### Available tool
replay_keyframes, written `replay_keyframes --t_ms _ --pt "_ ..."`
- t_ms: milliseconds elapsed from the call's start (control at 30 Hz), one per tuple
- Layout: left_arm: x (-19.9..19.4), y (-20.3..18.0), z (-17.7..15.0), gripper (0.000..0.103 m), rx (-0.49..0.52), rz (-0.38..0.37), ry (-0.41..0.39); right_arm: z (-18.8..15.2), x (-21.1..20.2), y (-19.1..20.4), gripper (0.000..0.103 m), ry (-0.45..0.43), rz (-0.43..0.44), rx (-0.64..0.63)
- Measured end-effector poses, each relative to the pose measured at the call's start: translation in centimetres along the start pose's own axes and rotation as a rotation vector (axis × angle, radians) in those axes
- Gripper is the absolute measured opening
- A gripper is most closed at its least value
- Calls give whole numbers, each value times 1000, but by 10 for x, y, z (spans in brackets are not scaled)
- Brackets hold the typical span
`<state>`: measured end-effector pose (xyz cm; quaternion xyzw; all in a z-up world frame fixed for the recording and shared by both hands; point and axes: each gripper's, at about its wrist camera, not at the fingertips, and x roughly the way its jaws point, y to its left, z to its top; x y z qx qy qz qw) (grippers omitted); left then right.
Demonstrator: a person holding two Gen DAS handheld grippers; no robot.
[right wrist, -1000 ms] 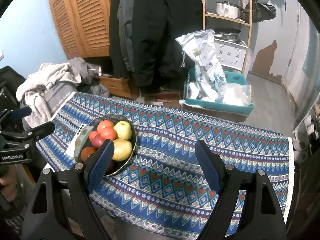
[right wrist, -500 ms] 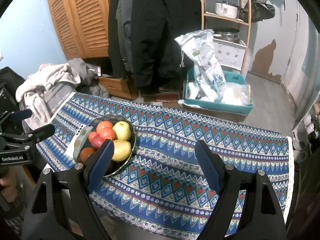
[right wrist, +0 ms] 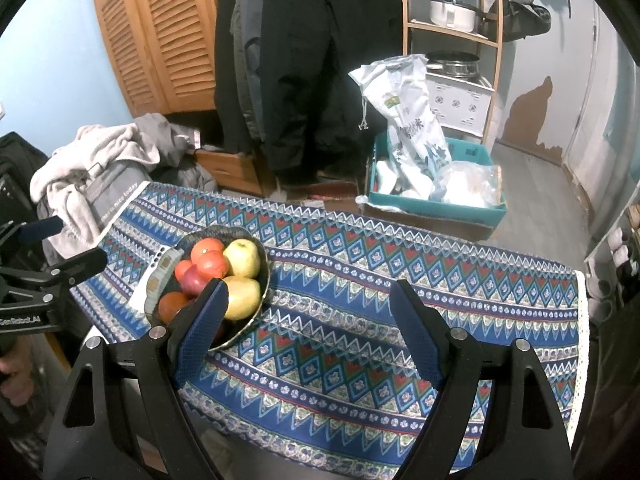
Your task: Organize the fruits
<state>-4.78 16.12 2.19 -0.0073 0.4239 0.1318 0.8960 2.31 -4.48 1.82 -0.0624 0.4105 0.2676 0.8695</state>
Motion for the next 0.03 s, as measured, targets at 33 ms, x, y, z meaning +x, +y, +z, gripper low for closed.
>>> replay_keyframes --t_ms 33 --pt "0 0 0 102 0 2 2 -1 1 0 82 1 0 0"
